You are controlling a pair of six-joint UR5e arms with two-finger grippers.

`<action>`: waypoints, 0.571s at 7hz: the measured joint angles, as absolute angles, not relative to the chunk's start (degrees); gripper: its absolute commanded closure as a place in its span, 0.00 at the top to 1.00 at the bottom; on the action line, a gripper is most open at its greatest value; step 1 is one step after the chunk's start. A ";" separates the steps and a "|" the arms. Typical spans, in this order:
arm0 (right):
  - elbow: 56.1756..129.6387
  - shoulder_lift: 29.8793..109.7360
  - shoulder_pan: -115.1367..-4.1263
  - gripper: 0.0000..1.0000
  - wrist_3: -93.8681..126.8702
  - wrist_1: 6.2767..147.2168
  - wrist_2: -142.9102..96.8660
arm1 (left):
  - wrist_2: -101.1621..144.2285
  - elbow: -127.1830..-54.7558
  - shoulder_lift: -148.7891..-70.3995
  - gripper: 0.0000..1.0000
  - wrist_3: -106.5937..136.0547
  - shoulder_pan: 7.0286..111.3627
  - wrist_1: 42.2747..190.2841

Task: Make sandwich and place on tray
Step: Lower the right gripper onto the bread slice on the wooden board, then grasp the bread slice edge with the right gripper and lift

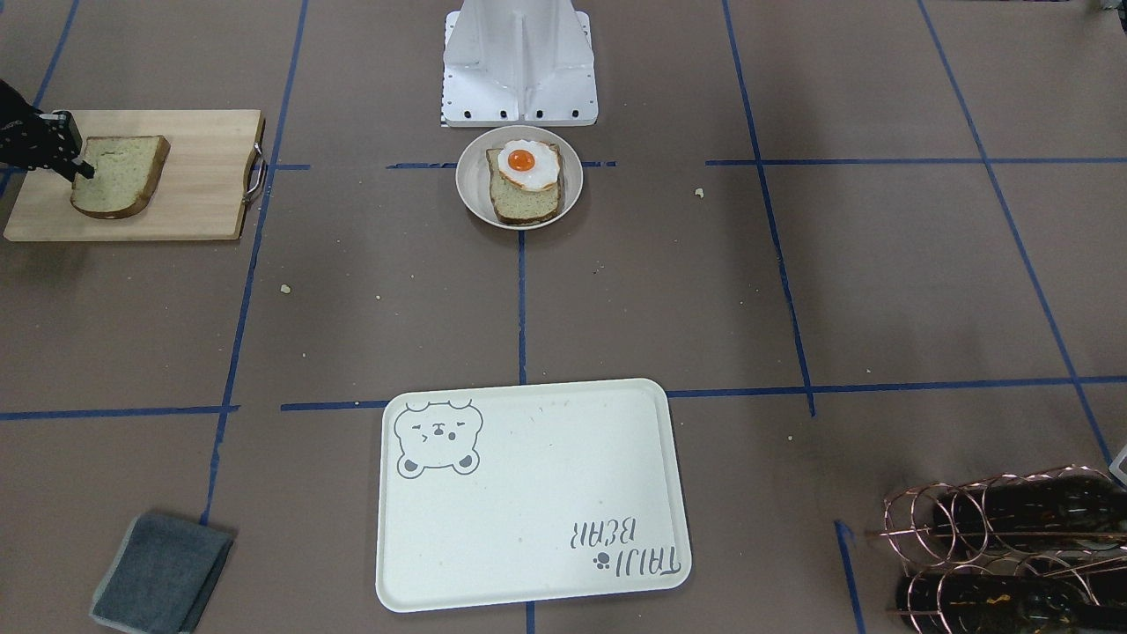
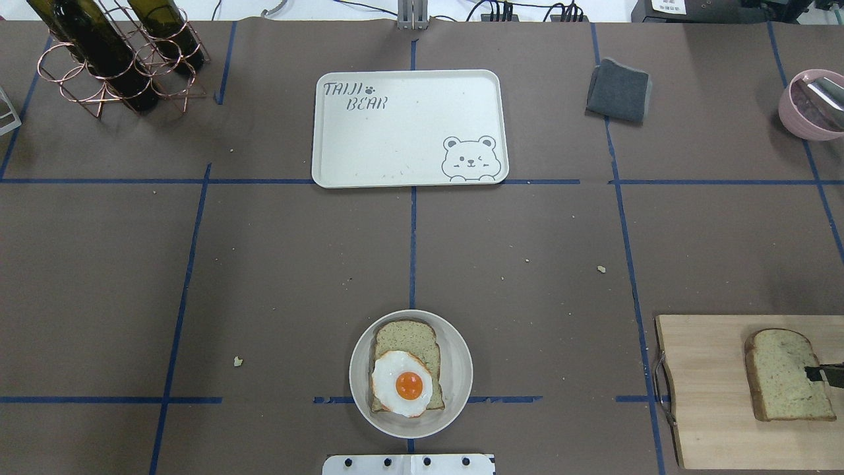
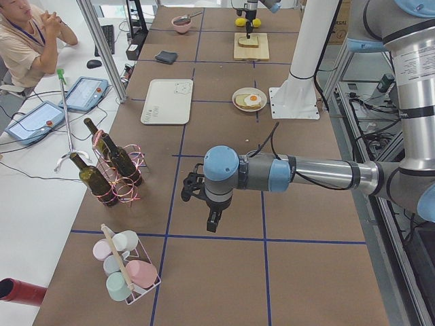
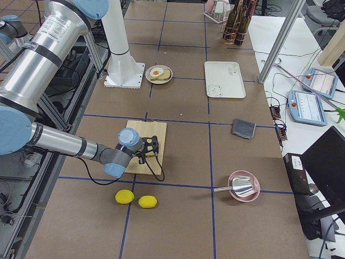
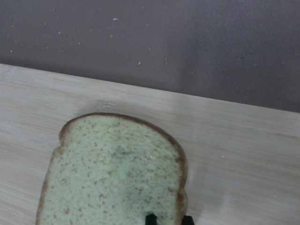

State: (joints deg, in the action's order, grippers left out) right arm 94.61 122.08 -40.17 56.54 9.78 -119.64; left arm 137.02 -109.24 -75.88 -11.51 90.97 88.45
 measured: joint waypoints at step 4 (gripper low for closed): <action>95.06 122.45 -40.34 0.00 56.21 3.78 -121.17 | 137.02 -109.59 -75.93 1.00 -11.51 90.97 88.42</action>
State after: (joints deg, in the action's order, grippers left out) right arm 95.06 122.45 -40.34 56.21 3.78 -121.17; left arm 137.02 -109.59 -75.93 -11.51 90.97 88.42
